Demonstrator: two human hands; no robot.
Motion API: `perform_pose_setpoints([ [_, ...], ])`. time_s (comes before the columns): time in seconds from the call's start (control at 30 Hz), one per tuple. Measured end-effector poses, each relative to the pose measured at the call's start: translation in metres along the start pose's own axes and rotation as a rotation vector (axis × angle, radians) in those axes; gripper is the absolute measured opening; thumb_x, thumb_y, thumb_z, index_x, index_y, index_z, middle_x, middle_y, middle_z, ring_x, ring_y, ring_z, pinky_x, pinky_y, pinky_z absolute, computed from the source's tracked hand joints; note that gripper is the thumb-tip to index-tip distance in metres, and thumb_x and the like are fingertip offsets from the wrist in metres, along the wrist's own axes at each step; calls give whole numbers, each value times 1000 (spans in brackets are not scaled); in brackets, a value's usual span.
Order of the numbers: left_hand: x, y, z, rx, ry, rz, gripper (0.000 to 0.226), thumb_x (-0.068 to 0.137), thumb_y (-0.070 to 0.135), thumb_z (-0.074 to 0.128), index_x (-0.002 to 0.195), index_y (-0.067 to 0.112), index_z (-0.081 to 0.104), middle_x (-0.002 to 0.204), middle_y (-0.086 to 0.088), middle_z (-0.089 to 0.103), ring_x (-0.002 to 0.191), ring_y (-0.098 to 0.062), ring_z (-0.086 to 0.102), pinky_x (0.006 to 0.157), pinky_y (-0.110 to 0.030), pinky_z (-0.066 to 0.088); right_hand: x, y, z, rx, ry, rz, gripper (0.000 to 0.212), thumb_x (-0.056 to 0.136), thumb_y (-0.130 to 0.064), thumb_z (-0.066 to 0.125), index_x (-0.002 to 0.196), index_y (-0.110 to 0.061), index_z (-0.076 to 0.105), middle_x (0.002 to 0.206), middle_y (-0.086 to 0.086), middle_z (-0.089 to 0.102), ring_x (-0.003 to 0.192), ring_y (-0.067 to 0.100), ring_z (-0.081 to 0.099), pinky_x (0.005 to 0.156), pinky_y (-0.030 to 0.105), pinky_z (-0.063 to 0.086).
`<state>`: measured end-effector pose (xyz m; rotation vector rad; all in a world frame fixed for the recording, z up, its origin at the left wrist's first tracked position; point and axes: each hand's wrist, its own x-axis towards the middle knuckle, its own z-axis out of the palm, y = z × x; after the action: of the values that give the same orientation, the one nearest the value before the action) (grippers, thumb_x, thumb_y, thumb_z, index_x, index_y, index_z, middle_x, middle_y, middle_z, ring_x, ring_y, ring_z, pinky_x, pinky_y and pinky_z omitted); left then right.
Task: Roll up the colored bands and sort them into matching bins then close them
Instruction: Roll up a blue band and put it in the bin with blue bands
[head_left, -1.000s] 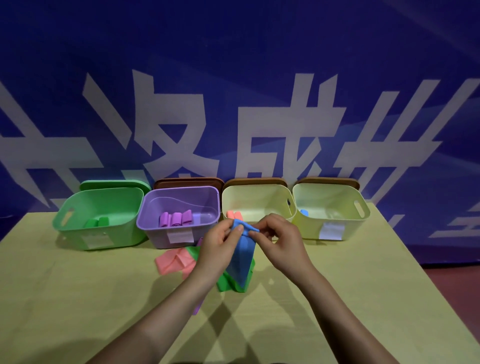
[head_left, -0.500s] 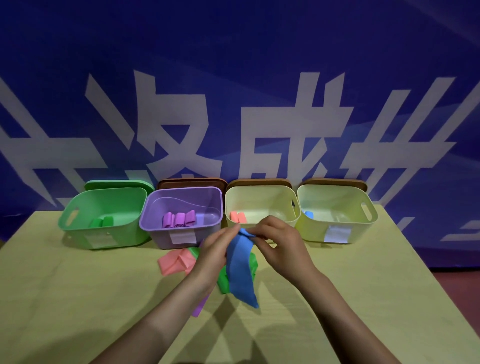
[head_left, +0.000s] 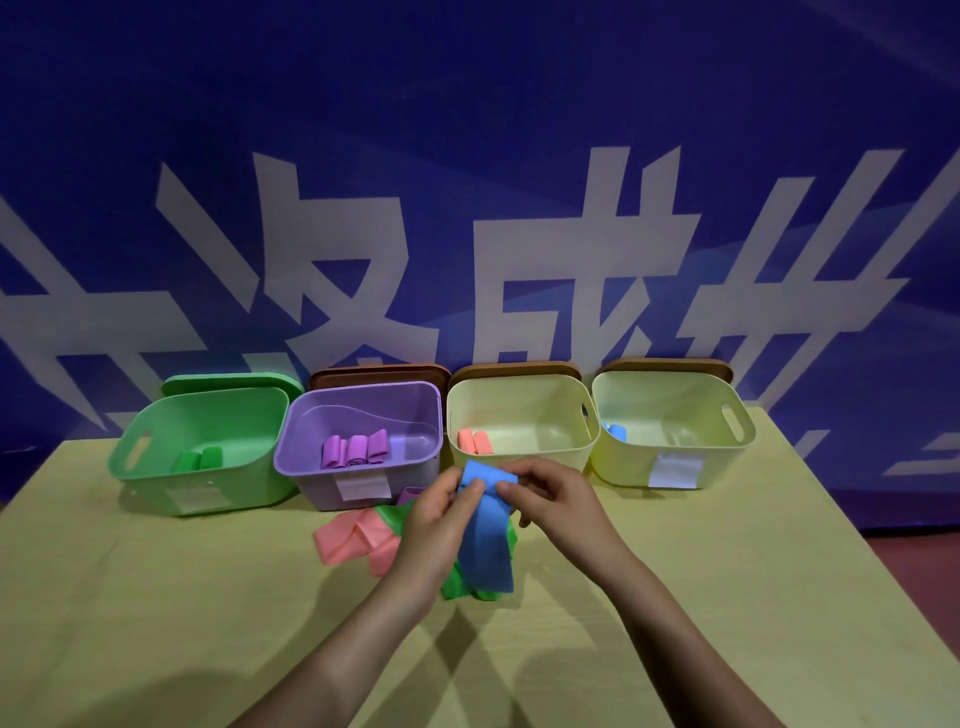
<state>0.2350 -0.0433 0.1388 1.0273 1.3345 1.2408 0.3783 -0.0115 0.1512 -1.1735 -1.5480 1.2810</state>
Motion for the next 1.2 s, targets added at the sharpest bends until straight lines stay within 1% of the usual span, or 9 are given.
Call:
perform_pose_setpoints([
  [0.13,-1,0,0,43,-1,27,43,81,34,55,95,-6,57,82,-13,57,78,-17,50,72,-33,36,1,3,0,23,24,9,3,84,-1,67,83,-4,67,76,15,64,61,7,56,58,17,43],
  [0.33,4,-4,1,148,-17,122,32,88,37,56,93,7,66,89,-18,67,79,-19,60,72,-35,43,-1,5,0,24,25,-27,13,82,0,69,73,-7,61,62,5,57,56,10,52,57,19,41],
  [0.43,5,-9,1,110,-13,127,43,80,48,55,90,8,66,90,-24,65,79,-23,59,72,-36,42,-3,10,4,-38,57,-88,13,81,-6,70,71,-9,62,63,1,55,58,10,48,57,21,40],
  [0.57,6,-11,2,-7,14,-26,23,87,35,64,88,13,72,95,-22,66,87,-25,60,78,-36,42,0,15,8,30,129,-68,11,77,-14,72,78,-4,67,73,18,62,64,12,52,62,26,43],
  [0.7,15,-13,2,-83,-36,-275,43,75,55,69,94,17,75,99,-18,71,93,-28,67,79,-37,44,6,26,7,-18,196,-58,6,79,-5,71,80,-11,71,81,13,66,67,10,56,66,27,46],
  [0.83,23,-11,4,-158,-16,-312,30,86,42,63,87,16,78,100,-20,72,98,-32,67,94,-46,47,7,28,-1,-355,196,-294,15,81,-13,66,92,-20,73,81,-5,62,70,6,55,66,15,42],
  [0.97,27,-10,5,-234,-13,-352,30,91,29,59,99,3,73,102,-21,70,94,-30,66,88,-41,48,7,26,-8,-552,113,-488,21,87,-23,58,103,-20,71,86,-6,58,76,5,55,69,18,45],
  [1.03,27,-10,3,-241,-40,-349,28,94,20,54,108,-1,67,109,-25,68,99,-33,65,88,-41,48,7,25,-12,-512,51,-474,25,86,-22,57,106,-20,72,90,-6,59,81,3,55,72,16,45],
  [1.2,25,-9,0,-161,-38,-246,19,96,8,49,97,6,68,101,-21,69,96,-32,62,88,-42,43,2,21,-17,-227,-21,-271,28,86,-18,61,112,-23,71,102,-4,63,98,10,60,78,17,47],
])
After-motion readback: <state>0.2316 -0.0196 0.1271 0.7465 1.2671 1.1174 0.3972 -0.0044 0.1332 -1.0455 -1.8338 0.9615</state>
